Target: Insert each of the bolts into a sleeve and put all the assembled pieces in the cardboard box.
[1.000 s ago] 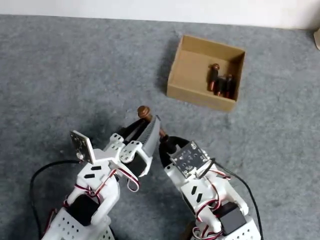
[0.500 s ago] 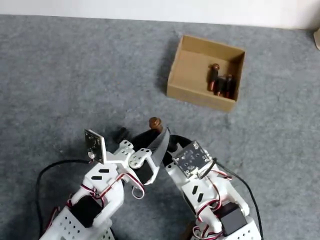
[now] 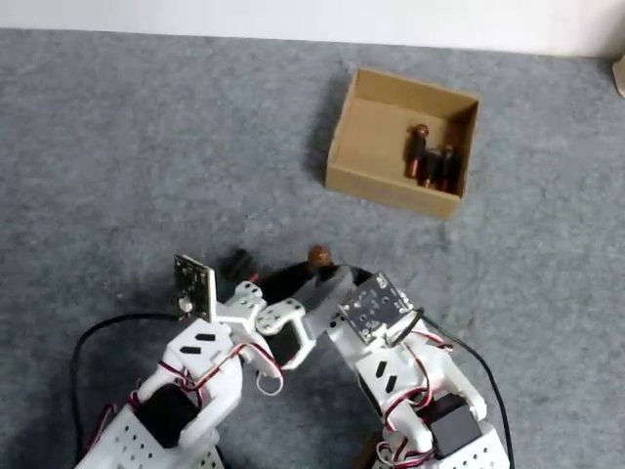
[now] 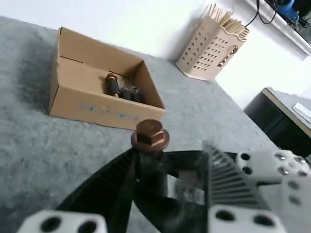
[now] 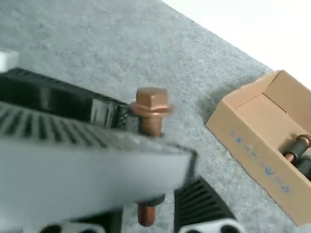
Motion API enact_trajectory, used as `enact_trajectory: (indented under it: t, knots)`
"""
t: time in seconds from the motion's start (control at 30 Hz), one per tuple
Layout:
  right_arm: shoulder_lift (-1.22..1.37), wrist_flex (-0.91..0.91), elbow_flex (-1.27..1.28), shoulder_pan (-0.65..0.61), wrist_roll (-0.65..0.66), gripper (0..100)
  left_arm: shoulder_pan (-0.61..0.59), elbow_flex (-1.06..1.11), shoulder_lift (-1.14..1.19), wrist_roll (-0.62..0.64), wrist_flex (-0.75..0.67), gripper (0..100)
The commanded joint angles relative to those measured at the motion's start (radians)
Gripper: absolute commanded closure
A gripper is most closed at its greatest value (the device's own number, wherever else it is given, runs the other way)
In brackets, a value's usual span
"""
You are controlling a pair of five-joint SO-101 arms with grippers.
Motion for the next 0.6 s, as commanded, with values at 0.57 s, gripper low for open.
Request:
enact_trajectory:
  t: [0.57]
  knots:
    - [-0.010,-0.028,-0.033,0.019,-0.003,99.4,-0.292,-0.133,0.001,-0.009,0.051,76]
